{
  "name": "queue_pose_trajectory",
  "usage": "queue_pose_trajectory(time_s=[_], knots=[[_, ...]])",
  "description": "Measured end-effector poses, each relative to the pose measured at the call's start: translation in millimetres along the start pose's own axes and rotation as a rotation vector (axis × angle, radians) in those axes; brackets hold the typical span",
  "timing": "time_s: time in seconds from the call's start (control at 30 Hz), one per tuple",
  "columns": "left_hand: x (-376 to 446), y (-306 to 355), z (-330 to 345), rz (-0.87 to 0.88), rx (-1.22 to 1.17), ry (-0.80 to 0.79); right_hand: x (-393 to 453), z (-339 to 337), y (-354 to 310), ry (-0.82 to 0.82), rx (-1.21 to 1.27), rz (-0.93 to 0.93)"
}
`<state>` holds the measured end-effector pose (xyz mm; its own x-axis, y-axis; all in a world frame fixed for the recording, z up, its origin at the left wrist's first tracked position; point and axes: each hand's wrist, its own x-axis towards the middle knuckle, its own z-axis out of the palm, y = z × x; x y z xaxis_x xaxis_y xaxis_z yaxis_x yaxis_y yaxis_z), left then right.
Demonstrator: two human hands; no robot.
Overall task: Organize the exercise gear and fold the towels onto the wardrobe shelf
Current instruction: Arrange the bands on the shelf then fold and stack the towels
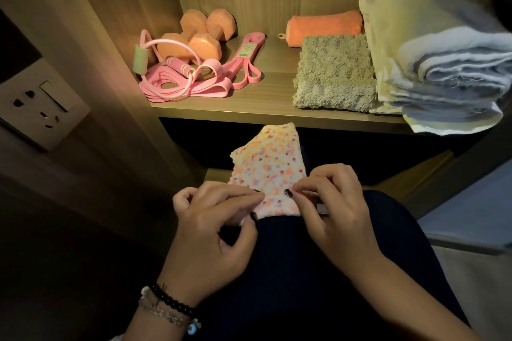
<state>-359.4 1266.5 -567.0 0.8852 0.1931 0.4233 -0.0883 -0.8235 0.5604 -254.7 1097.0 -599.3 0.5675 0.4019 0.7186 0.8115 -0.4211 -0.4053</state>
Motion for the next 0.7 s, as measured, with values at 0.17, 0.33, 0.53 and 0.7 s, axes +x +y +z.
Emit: queue_pose_trajectory(time_s=[0.17, 0.33, 0.53, 0.7], knots=[[-3.4, -4.4, 2.4, 0.037, 0.058, 0.027, -6.9, -13.6, 6.1, -0.137, 0.039, -0.215], [-0.9, -5.3, 4.3, 0.089, 0.091, 0.105, -6.6, -12.9, 6.4, -0.203, 0.062, -0.143], [-0.3, -3.2, 4.6, 0.065, 0.063, 0.191, 0.3, -13.1, 9.7, -0.195, 0.171, -0.043], [0.4, -2.0, 8.3, -0.011, 0.007, 0.203, -0.6, -11.9, 6.8, -0.179, 0.303, 0.061]])
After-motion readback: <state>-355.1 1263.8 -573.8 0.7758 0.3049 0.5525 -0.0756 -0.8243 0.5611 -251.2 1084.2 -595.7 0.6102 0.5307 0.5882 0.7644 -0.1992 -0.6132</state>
